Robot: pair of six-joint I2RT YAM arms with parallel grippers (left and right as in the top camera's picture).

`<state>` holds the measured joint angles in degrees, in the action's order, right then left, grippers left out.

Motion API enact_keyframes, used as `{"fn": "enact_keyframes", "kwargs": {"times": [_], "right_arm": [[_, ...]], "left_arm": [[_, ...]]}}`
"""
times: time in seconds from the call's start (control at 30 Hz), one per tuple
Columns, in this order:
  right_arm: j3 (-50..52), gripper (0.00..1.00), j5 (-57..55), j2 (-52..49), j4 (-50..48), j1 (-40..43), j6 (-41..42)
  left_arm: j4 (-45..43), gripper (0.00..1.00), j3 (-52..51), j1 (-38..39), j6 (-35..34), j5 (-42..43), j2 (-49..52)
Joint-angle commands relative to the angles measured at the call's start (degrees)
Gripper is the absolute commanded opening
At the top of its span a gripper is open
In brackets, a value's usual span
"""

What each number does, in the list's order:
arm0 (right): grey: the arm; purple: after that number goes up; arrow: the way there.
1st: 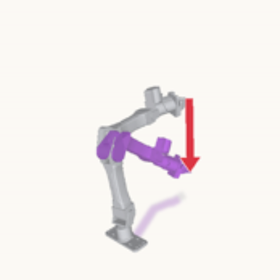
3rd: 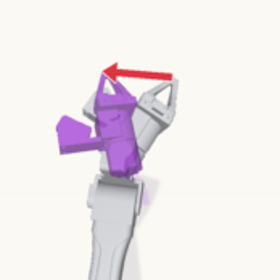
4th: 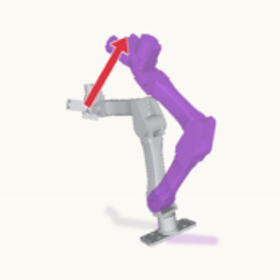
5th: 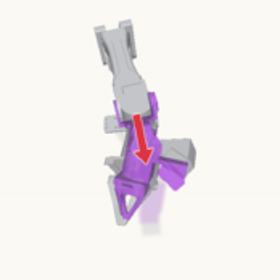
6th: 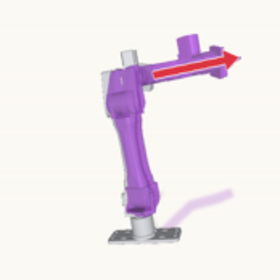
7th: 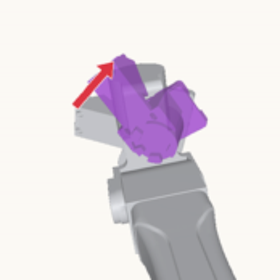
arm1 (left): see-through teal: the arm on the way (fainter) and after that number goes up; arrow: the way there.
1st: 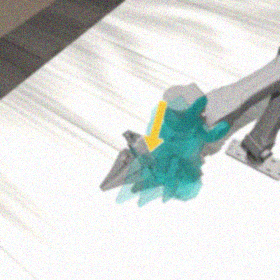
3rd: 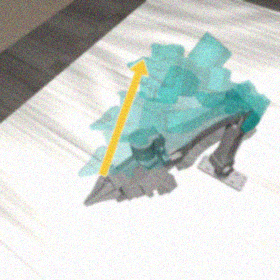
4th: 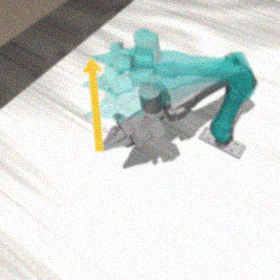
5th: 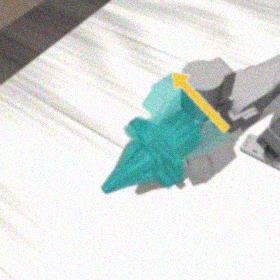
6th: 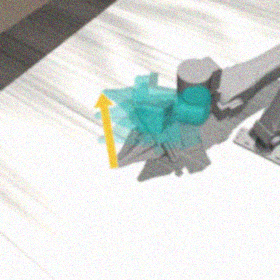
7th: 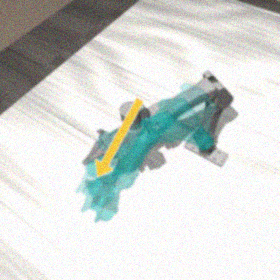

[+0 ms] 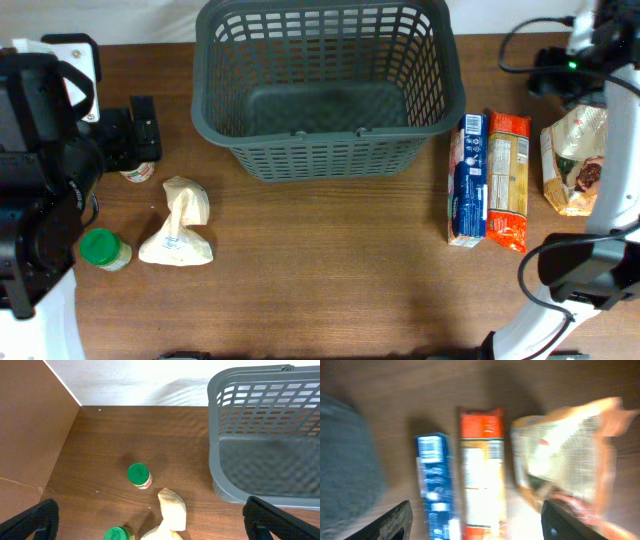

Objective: Pack container
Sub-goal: 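Grasp the brown printed pouch with the right gripper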

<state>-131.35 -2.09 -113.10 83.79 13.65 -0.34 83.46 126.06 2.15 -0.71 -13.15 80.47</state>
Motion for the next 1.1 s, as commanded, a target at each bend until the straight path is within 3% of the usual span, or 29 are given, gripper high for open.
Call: {"fn": "enact_keyframes", "kwargs": {"times": [0.0, 0.23, 0.57, 0.97, 1.0, 1.07], "right_arm": [[-0.2, 0.76, -6.0, 1.0, -0.5, 3.0, -5.4], [-0.2, 0.95, -7.5, -0.2, -2.1, 11.3, -5.2], [0.3, 0.95, 1.6, -8.0, -3.1, 20.2, -5.2], [0.3, 0.95, 5.9, -25.5, -2.7, 17.1, -7.8], [0.3, 0.94, 6.0, -27.0, -2.5, 16.9, -7.0], [0.5, 0.82, 6.0, -29.0, -2.4, 16.5, -6.1]], "left_arm": [[-0.2, 0.99, -0.1, -0.3, -0.1, -0.4, 0.8], [0.2, 0.99, -0.2, -0.3, -0.1, -0.4, 4.1], [0.1, 0.99, -0.2, -0.3, -0.1, -0.1, 8.6], [0.9, 0.99, -0.2, -0.3, -0.1, 0.9, 10.2], [1.0, 0.99, -0.2, -0.3, -0.2, 1.6, 10.2], [1.3, 0.99, -0.2, -0.3, -0.2, 3.1, 10.2]]}}
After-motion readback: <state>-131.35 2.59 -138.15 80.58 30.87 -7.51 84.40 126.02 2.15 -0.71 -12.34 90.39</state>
